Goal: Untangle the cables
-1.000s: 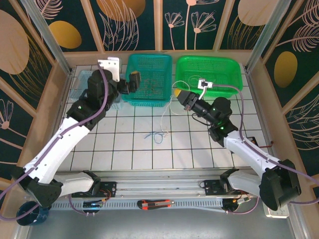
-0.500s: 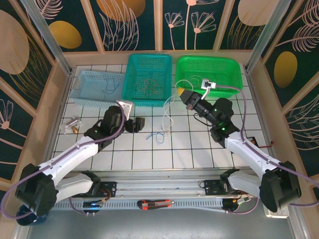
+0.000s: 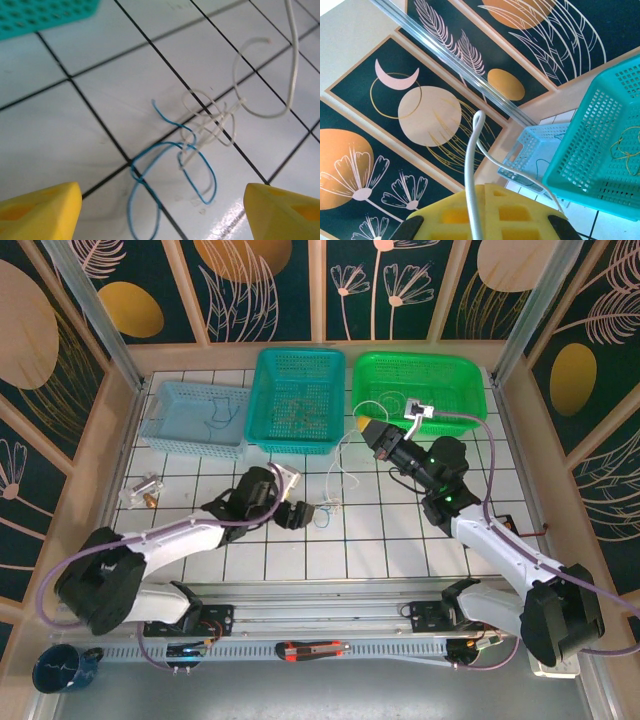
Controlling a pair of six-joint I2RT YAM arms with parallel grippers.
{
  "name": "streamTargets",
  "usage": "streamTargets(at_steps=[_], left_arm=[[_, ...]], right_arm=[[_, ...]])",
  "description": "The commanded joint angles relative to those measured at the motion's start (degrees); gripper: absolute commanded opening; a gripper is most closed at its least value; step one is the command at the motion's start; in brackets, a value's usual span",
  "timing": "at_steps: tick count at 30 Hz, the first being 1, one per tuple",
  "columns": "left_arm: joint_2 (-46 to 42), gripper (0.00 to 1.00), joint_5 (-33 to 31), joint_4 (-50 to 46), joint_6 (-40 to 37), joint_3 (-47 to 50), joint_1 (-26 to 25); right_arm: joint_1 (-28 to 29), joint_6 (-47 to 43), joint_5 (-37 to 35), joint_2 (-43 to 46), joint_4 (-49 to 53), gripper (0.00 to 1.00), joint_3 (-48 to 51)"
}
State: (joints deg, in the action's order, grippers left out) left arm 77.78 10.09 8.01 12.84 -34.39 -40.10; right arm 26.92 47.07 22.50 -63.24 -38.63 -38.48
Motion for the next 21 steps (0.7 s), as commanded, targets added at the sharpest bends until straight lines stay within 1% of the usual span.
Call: streamTargets(at_steps=[1, 7, 14, 17, 21], left_arm=[[2.26, 0.84, 0.72, 4.89, -2.29, -1.04, -1.41], [6.61, 0.83, 1.40, 8.39, -3.57, -2.59, -1.86], [12.39, 0.78, 4.13, 9.03, -5.00, -5.39, -2.20], [14.17, 0.75, 4.66, 9.69, -5.02, -6.08, -2.31], [16.46, 0.64, 5.50, 11.25, -4.76, -7.21, -2.34]], right_arm=[[-0.63, 0.16, -0.66, 1.48, -0.14, 0.00, -0.08], [-0.72, 0.34, -0.27, 1.57, -0.06, 0.00, -0.10], [-0.73, 0.70, -0.30, 1.48, -0.38, 0.00, 0.07], [-0.72, 1.23, -0.18, 1.37, -0.99, 0.00, 0.17], [-0.68, 2.36, 0.48, 1.15, -1.87, 0.00, 0.25]])
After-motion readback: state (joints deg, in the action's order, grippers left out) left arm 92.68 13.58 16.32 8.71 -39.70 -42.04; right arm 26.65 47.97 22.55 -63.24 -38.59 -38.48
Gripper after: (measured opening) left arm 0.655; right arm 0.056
